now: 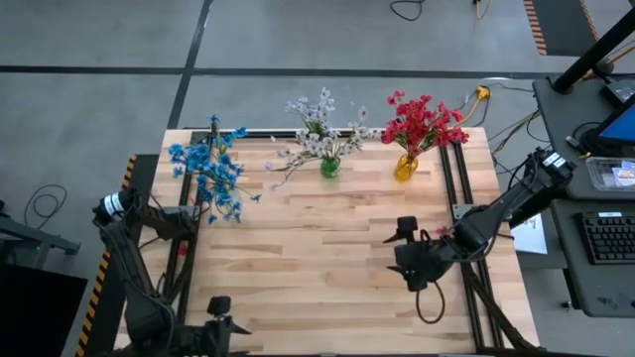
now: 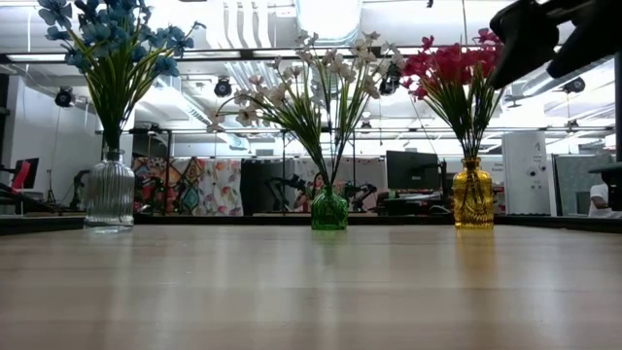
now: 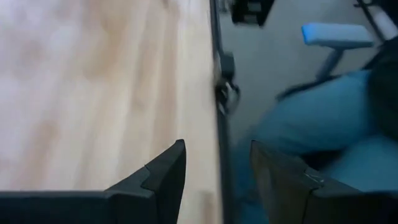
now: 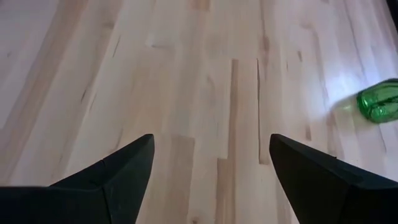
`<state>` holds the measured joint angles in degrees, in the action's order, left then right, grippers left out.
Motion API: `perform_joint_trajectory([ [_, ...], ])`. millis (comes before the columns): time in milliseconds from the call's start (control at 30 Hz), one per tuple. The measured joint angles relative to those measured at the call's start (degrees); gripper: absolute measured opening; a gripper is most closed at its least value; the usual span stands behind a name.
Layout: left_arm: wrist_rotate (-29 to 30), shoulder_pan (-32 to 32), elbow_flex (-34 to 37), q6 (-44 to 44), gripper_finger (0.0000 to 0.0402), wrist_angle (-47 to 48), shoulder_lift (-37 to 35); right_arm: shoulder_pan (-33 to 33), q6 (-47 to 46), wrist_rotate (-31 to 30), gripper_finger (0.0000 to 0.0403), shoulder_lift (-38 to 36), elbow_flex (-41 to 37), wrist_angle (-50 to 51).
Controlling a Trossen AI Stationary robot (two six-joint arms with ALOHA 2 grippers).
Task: Sort flowers into vase by color
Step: Return to Home Position
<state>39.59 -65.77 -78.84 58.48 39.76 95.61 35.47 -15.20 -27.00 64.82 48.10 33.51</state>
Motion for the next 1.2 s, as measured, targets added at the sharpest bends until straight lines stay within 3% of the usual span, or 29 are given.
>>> perform_joint_trajectory([
  [67,5.0,-0.8,0.3,-4.8,0.0164,-0.7,0.0,0.1,0.9,-0.1,0.0313,-0.3,-1.1,-2.2],
  [167,7.0,-1.8,0.7,-9.4,0.0164,-0.1,0.0,0.2,4.9,1.6,0.0313,-1.2,-3.5,-6.9],
  [467,12.3,-4.0,2.2,-9.8,0.0164,0.3,-0.8,0.1,9.1,3.5,0.0304,-12.0,-13.9,-19.7],
  [633,22.4,-1.3,7.0,-13.4,0.0164,-13.5,-0.9,0.1,9.7,3.5,0.0309,-19.9,-20.1,-26.7],
  [733,13.7,3.0,11.1,-21.1,0.0164,-23.8,-0.4,0.1,10.5,5.9,0.0313,-23.7,-22.5,-28.7],
  [933,-4.7,10.0,19.8,-26.1,0.0164,-38.5,-0.5,0.1,11.6,6.6,0.0314,-28.3,-23.4,-29.8],
  [1200,-5.8,10.3,21.7,-25.3,0.0164,-34.6,-0.9,0.1,12.5,7.7,0.0308,-28.3,-23.5,-29.6],
])
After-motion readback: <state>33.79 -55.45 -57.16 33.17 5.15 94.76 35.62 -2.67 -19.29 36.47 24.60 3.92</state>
